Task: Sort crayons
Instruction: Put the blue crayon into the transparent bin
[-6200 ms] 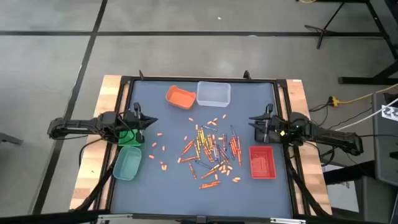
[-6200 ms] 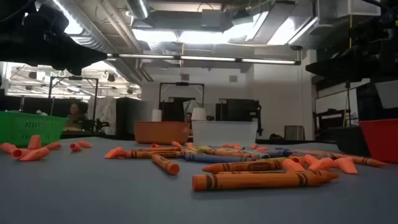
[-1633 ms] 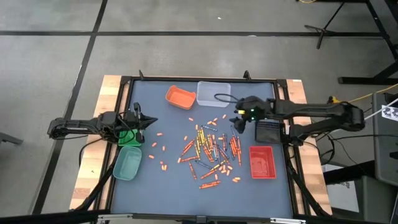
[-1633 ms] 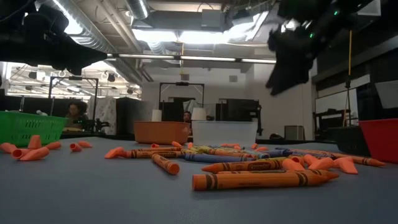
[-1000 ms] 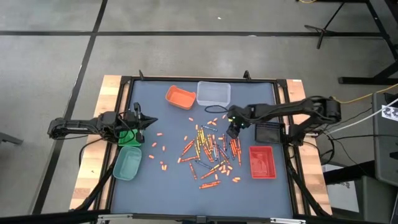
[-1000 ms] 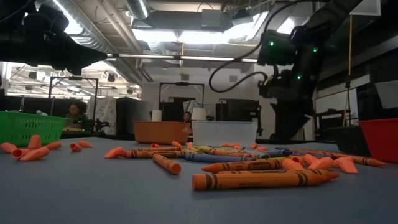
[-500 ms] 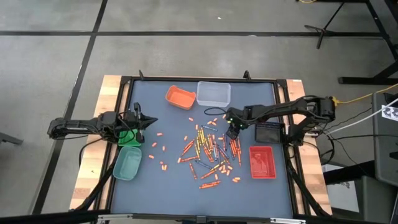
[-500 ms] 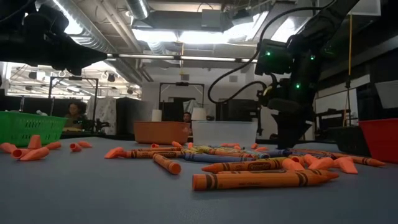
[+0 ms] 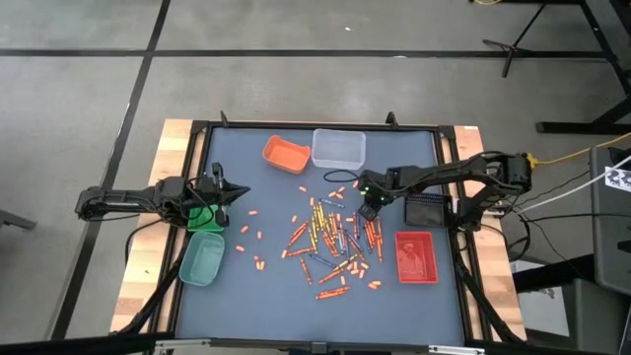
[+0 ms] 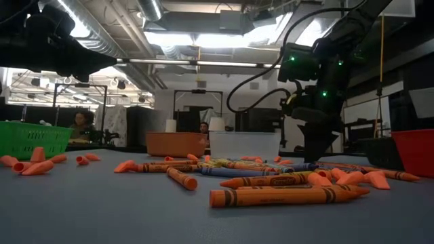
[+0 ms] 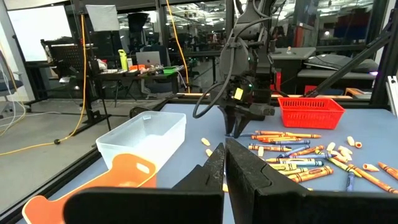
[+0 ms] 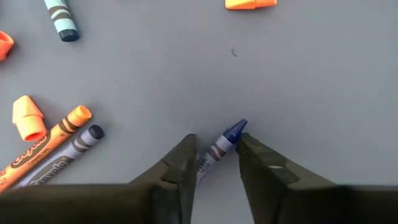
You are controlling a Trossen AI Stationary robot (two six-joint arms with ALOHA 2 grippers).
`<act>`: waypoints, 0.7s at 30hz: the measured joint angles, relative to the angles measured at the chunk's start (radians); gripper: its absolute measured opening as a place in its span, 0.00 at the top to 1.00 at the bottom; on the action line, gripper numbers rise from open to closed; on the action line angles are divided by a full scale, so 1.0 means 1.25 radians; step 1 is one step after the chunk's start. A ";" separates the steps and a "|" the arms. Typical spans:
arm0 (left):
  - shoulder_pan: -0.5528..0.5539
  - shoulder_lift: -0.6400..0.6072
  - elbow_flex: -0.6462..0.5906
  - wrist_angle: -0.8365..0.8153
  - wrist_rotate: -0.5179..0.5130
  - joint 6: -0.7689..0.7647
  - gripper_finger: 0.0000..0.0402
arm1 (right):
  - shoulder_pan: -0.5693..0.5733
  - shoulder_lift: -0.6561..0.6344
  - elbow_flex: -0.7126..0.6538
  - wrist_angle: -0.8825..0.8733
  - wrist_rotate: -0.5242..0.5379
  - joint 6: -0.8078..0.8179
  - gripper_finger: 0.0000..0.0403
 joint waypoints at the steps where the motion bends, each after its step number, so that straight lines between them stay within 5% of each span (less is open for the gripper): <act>1: 0.000 0.000 0.000 0.000 0.000 0.000 1.00 | 0.000 0.000 0.000 0.000 0.000 0.000 0.75; 21: 0.000 0.000 0.000 0.000 0.000 0.000 1.00 | 0.000 0.000 -0.002 0.013 -0.002 0.000 0.96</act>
